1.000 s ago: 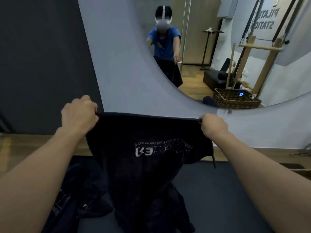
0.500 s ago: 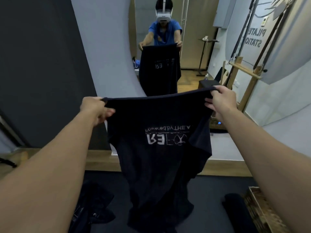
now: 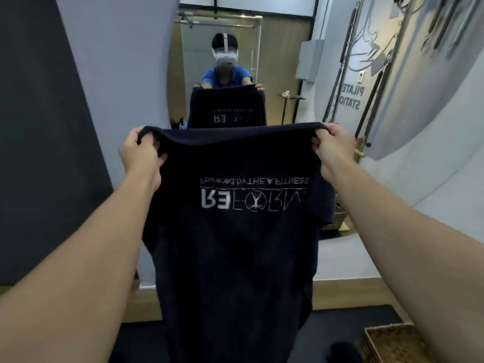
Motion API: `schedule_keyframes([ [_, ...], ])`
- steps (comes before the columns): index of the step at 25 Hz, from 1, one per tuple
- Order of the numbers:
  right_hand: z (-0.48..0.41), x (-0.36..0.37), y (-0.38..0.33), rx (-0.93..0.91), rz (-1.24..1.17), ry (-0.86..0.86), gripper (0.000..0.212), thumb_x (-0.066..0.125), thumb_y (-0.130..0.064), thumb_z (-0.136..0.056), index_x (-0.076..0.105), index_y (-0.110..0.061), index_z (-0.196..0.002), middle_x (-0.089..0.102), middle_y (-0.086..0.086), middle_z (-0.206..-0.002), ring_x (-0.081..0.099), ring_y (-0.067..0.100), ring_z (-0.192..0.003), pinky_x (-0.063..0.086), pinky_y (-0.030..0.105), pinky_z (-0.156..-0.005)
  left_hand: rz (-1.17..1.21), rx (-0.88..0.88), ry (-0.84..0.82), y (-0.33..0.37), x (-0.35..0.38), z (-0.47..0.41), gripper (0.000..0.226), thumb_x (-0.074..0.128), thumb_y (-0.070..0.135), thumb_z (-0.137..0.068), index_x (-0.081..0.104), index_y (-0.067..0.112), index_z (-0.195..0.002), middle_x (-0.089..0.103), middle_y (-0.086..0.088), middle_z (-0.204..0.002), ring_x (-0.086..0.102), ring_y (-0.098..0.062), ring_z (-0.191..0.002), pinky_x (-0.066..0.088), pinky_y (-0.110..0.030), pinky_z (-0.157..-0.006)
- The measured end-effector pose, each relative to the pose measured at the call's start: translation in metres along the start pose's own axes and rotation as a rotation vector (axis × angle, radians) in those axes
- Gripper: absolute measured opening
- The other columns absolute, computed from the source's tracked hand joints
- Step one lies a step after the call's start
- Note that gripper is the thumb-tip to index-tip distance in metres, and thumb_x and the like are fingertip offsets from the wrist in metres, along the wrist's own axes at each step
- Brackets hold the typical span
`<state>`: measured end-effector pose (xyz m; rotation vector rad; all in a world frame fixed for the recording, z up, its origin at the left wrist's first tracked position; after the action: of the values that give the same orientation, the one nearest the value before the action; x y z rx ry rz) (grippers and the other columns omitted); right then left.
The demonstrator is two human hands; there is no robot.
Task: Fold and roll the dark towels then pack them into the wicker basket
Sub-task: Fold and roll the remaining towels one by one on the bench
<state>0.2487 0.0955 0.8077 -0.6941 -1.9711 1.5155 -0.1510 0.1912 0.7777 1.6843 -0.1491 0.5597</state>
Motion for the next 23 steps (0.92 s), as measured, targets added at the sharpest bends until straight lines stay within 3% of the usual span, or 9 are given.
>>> schedule_keyframes([
  [5,-0.055,0.035,-0.079,-0.159,-0.127,-0.007,0.024,0.057,-0.006,-0.091,0.069,-0.023,-0.079,0.068,-0.003,-0.075,0.062,0.012,-0.075,0.057,0.031,-0.083,0.063,0.144,-0.054,0.068,0.056,-0.058,0.024,0.040,0.014,-0.103,0.056,0.026,-0.090,0.068,0.004,-0.093,0.066,-0.011,-0.088,0.056,-0.037,-0.084],
  [9,-0.052,0.029,-0.130,-0.241,-0.231,0.007,0.025,0.056,-0.005,-0.091,0.070,-0.021,-0.080,0.070,0.001,-0.076,0.065,0.018,-0.078,0.058,0.035,-0.082,0.129,0.237,-0.066,0.116,0.073,-0.043,0.024,0.042,0.013,-0.102,0.056,0.024,-0.086,0.069,0.005,-0.087,0.066,-0.010,-0.084,0.056,-0.037,-0.085],
  [13,-0.016,-0.001,-0.176,-0.310,-0.313,-0.027,0.025,0.054,-0.002,-0.090,0.069,-0.019,-0.079,0.067,-0.001,-0.072,0.062,0.016,-0.075,0.056,0.032,-0.079,0.148,0.318,-0.067,0.164,0.064,0.014,0.024,0.044,0.013,-0.101,0.058,0.023,-0.085,0.071,0.003,-0.087,0.069,-0.012,-0.084,0.058,-0.038,-0.083],
  [17,0.052,-0.063,-0.221,-0.392,-0.288,-0.035,0.021,0.056,-0.005,-0.089,0.071,-0.017,-0.084,0.072,0.001,-0.078,0.067,0.018,-0.078,0.060,0.038,-0.082,0.121,0.404,-0.036,0.212,0.035,0.107,0.024,0.043,0.014,-0.101,0.058,0.025,-0.086,0.072,0.004,-0.090,0.070,-0.010,-0.085,0.059,-0.034,-0.081],
  [23,0.152,-0.151,-0.252,-0.522,0.025,0.055,0.024,0.050,-0.014,-0.091,0.070,-0.027,-0.088,0.072,-0.005,-0.091,0.068,0.013,-0.091,0.058,0.035,-0.084,0.129,0.504,0.017,0.245,-0.019,0.225,0.019,0.046,0.013,-0.095,0.061,0.019,-0.087,0.068,-0.003,-0.084,0.062,-0.016,-0.074,0.052,-0.029,-0.065],
])
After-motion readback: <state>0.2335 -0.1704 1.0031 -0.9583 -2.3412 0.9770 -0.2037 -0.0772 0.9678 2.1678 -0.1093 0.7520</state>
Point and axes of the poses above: each hand's wrist, its own z-axis away from the middle knuckle, its own x-axis out of the palm, y = z × x, the point moved 9 cm from there along -z, towards the middle knuckle
